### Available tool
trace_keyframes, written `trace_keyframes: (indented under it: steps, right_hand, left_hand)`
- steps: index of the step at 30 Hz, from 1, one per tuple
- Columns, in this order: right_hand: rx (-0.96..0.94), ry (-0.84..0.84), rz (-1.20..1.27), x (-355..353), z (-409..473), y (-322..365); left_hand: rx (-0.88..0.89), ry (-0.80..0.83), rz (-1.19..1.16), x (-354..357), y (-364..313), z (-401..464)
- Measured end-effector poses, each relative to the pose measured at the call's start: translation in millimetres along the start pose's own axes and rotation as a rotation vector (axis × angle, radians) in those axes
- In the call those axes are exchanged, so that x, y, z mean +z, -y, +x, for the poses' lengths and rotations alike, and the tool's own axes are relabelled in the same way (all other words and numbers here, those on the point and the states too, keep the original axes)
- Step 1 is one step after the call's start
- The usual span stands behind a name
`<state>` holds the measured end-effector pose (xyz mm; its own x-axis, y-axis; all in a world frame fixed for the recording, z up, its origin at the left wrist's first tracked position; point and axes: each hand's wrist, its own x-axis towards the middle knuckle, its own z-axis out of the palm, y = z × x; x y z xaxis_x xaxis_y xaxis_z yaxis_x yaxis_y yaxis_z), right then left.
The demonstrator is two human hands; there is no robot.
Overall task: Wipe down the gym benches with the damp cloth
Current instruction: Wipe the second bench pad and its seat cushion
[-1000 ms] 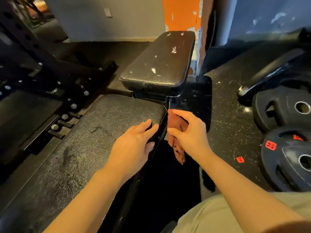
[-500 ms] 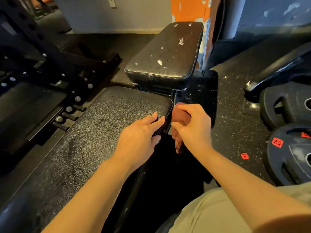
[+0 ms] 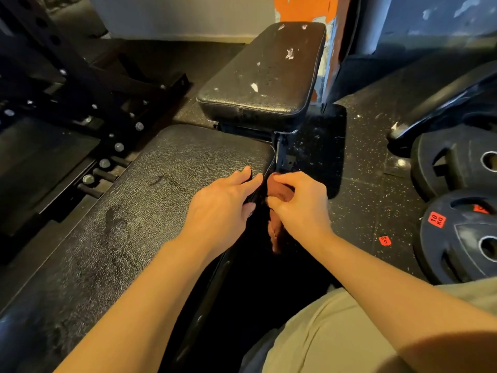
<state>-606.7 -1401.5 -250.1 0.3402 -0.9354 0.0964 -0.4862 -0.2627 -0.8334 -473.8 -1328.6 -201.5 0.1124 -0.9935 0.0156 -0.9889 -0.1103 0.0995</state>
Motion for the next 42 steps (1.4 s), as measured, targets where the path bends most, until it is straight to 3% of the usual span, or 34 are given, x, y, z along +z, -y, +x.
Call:
trace_keyframes:
  steps: [6,13,21,26,31,37,40,42]
  right_hand:
    - [0.062,-0.096,0.093,1,27,-3]
    - [0.050,0.113,0.114,-4,0,-6]
    - [0.025,-0.128,0.148,-2,29,-9]
    - [0.110,0.071,0.220,-2,9,-10]
    - [-0.035,-0.040,0.145,-3,19,-14]
    - [0.093,0.006,0.233,-2,27,-16]
    - [0.003,0.060,0.223,-3,13,-11]
    - [-0.078,-0.010,0.201,-5,14,-9]
  left_hand:
    - [0.005,0.001,-0.022,1,2,0]
    - [0.017,0.024,-0.006,0,4,1]
    - [-0.003,0.018,0.016,1,0,0]
    - [-0.002,0.018,0.014,2,1,0]
    - [0.009,0.004,0.000,4,3,-1]
    - [0.014,0.005,-0.009,3,3,0]
    - [0.020,0.015,-0.004,2,3,1]
    - [0.024,0.010,-0.009,3,3,1]
